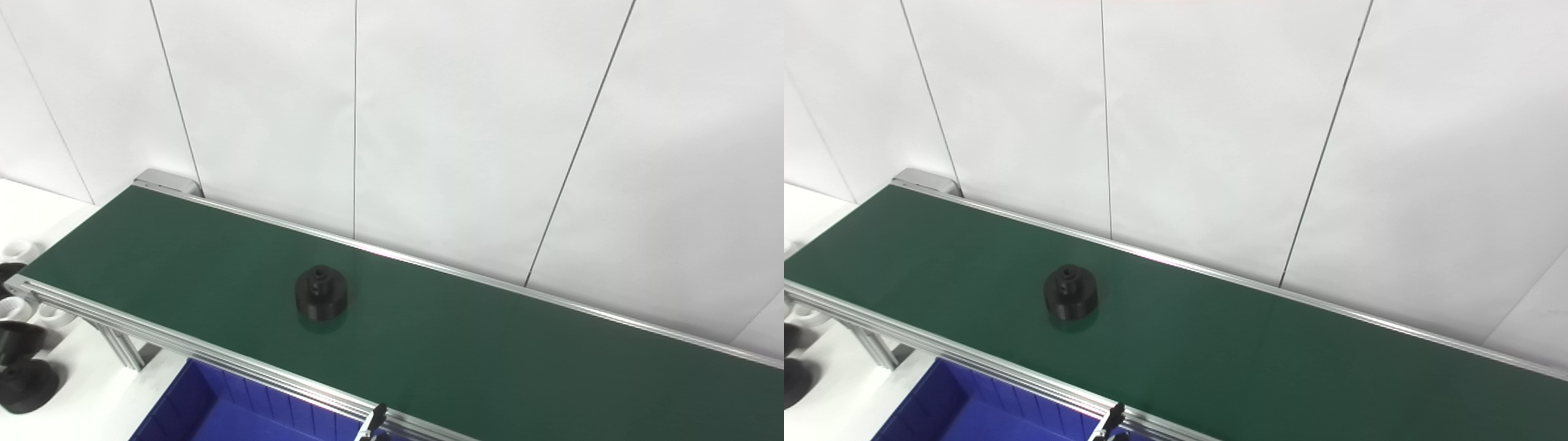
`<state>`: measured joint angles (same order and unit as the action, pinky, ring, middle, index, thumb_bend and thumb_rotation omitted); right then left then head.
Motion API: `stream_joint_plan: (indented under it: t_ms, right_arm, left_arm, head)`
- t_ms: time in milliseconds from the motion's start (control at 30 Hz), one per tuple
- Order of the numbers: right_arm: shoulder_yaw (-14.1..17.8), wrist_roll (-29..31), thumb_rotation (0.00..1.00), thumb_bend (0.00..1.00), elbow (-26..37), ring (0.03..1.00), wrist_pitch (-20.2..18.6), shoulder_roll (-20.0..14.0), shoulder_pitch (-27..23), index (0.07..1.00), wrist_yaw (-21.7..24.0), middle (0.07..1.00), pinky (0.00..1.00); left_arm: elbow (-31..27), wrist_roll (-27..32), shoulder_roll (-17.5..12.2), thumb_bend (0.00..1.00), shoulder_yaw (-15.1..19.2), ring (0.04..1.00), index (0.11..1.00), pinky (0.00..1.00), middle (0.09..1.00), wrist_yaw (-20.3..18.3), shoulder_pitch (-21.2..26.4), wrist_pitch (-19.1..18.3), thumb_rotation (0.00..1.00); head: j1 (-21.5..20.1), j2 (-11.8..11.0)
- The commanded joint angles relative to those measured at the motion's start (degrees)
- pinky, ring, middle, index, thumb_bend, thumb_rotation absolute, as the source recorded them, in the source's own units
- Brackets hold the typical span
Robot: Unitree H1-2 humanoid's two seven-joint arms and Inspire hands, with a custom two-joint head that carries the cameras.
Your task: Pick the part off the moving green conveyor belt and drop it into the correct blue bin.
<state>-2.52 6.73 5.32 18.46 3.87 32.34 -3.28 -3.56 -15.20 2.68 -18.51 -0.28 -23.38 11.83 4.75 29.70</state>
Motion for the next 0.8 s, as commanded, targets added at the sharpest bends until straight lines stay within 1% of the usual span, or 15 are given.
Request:
stream_joint_plan:
  t_ms: [0,67,167,200,233,267,300,367,433,467,533,600,700,733,767]
  right_arm:
    - [0.02,1.11,0.88,0.72,3.47,0.982,0.97,-0.08,-0.04,1.0,1.23,1.0,0.93]
    - [-0.1,0.21,0.87,0.73,4.96,0.973,1.36,-0.43,-0.62,1.0,1.4,1.0,0.92]
    - [-0.34,-4.24,0.85,0.76,7.55,0.961,0.24,-1.01,-2.1,1.0,0.95,1.0,0.89]
    - [-0.35,-6.56,0.84,0.75,8.32,0.958,-0.19,-1.22,-3.0,1.0,0.67,1.0,0.88]
    - [-0.35,-9.15,0.83,0.77,8.97,0.947,-0.72,-1.27,-4.01,1.0,0.24,1.0,0.86]
    - [-0.27,-12.36,0.81,0.78,9.54,0.926,-1.16,-1.51,-5.34,1.0,-0.17,1.0,0.81]
    - [-0.26,-15.09,0.8,0.78,10.04,0.924,-2.0,-1.83,-6.69,1.0,-0.33,1.0,0.8]
    - [-0.43,-19.0,0.76,0.77,10.83,0.932,-4.13,-2.92,-9.72,1.0,0.28,1.0,0.82]
    - [-0.67,-20.54,0.68,0.77,11.43,0.943,-7.59,-4.04,-13.56,1.0,1.6,1.0,0.84]
    - [-0.79,-20.76,0.62,0.79,11.69,0.944,-9.59,-4.41,-15.44,1.0,2.23,1.0,0.82]
    - [-1.0,-21.05,0.55,0.84,11.82,0.937,-13.15,-5.21,-19.15,1.0,3.49,1.0,0.79]
    - [-1.45,-22.71,0.54,0.86,11.85,0.925,-16.14,-6.09,-22.27,1.0,4.37,1.0,0.77]
    - [-2.61,-25.81,0.53,0.87,11.48,0.893,-18.46,-7.77,-26.1,1.0,5.53,1.0,0.72]
    - [-3.21,-27.27,0.53,0.87,11.27,0.888,-20.41,-8.37,-28.15,1.0,6.44,1.0,0.72]
    - [-3.63,-28.23,0.53,0.9,11.18,0.873,-21.89,-8.75,-29.49,0.98,7.06,0.986,0.69]
  left_arm:
    - [-2.94,0.21,4.36,0.93,-3.5,0.926,1.0,0.7,1.0,-0.12,0.85,0.24,0.7]
    - [-3.21,0.47,4.17,0.93,-3.3,0.925,1.0,0.69,1.0,-0.27,0.93,-0.02,0.7]
    - [-3.3,1.19,3.77,0.93,-2.96,0.925,1.0,0.7,1.0,-0.6,1.08,0.07,0.69]
    - [-3.24,1.34,3.61,0.93,-2.86,0.928,1.0,0.7,1.0,-0.72,1.14,0.3,0.69]
    - [-3.21,1.52,3.37,0.93,-2.75,0.928,1.0,0.7,1.0,-0.89,1.24,0.59,0.68]
    - [-3.13,1.73,3.17,0.92,-2.71,0.931,1.0,0.71,1.0,-1.06,1.35,0.88,0.68]
    - [-3.08,2.11,2.99,0.91,-2.66,0.935,1.0,0.72,1.0,-1.27,1.46,1.09,0.68]
    - [-3.08,2.97,2.89,0.91,-2.6,0.94,1.0,0.74,1.0,-1.58,1.5,0.93,0.68]
    - [-2.97,3.55,3.1,0.92,-2.49,0.938,1.0,0.76,1.0,-1.58,1.42,0.87,0.67]
    - [-2.88,3.65,3.18,0.92,-2.47,0.94,1.0,0.76,1.0,-1.55,1.41,0.92,0.67]
    - [-2.88,3.49,3.24,0.92,-2.5,0.945,1.0,0.76,1.0,-1.51,1.39,1.02,0.68]
    - [-3.02,3.33,3.19,0.92,-2.54,0.947,1.0,0.76,1.0,-1.61,1.37,0.98,0.68]
    - [-3.48,3.24,3.01,0.91,-2.6,0.948,1.0,0.77,1.0,-1.92,1.28,0.61,0.69]
    - [-3.61,3.32,2.91,0.91,-2.62,0.948,1.0,0.77,1.0,-2.08,1.31,0.49,0.69]
    - [-3.68,3.38,2.85,0.91,-2.62,0.947,1.0,0.77,1.0,-2.2,1.33,0.42,0.69]
  head:
    - [-0.09,0.08]
    - [-0.82,0.38]
    - [-2.61,0.98]
    - [-2.76,1.01]
    - [-3.49,1.24]
    - [-3.6,1.27]
    - [-4.17,1.44]
    - [-4.48,1.51]
    - [-4.52,1.67]
    - [-4.51,1.75]
    - [-4.53,2.02]
    - [-4.71,2.28]
    - [-4.91,2.51]
    - [-4.98,2.76]
    - [-4.98,2.76]
